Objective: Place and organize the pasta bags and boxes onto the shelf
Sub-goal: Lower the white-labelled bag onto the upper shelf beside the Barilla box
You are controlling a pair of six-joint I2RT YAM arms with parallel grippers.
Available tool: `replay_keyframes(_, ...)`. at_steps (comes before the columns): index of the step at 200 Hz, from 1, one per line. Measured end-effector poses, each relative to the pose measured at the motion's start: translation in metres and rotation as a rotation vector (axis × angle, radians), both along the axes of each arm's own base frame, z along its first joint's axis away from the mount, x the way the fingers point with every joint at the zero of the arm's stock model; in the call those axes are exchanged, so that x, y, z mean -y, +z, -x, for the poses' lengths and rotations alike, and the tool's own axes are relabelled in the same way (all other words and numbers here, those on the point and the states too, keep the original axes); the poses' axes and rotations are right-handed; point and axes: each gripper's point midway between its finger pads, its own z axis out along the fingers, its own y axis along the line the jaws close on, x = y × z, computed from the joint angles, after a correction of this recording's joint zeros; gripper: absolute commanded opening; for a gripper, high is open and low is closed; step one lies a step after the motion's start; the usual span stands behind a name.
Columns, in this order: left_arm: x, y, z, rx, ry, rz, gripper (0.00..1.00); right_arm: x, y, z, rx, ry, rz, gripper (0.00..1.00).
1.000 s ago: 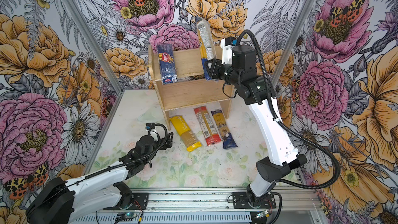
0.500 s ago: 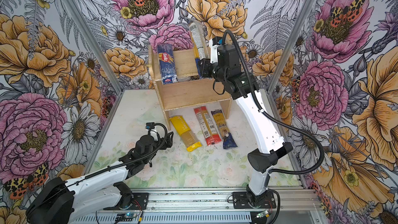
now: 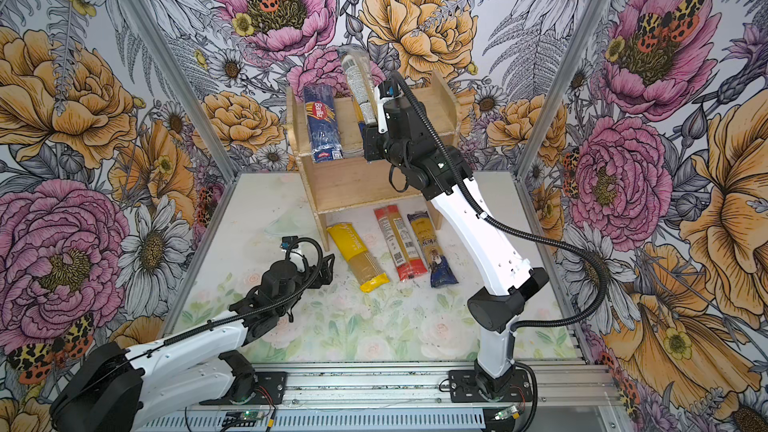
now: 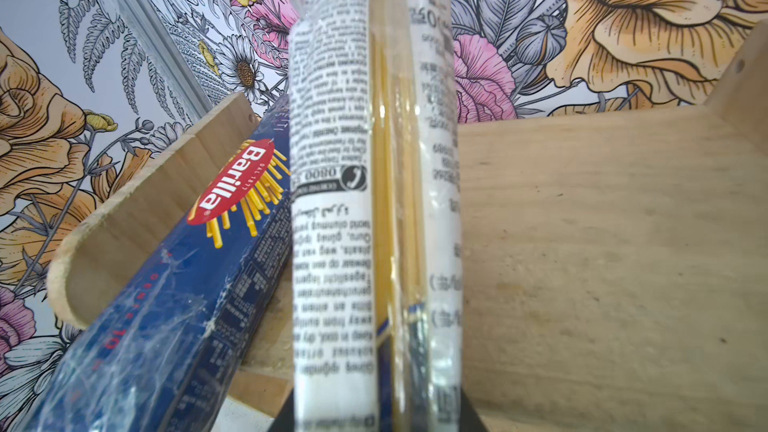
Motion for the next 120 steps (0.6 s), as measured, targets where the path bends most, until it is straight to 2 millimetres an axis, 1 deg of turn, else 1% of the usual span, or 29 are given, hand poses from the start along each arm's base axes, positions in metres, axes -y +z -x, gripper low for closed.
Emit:
replay_keyframes(46,0.0,0.0,0.0,0.0,0.0,0.0,0.99,0.01,0.002,-0.005,0.018,-0.068,0.02,0.0)
replay_keyframes(120,-0.001,0.0,0.001,0.003,0.0,0.003,0.99,0.009,-0.003,-0.008,0.013,-0.073,0.029,0.0)
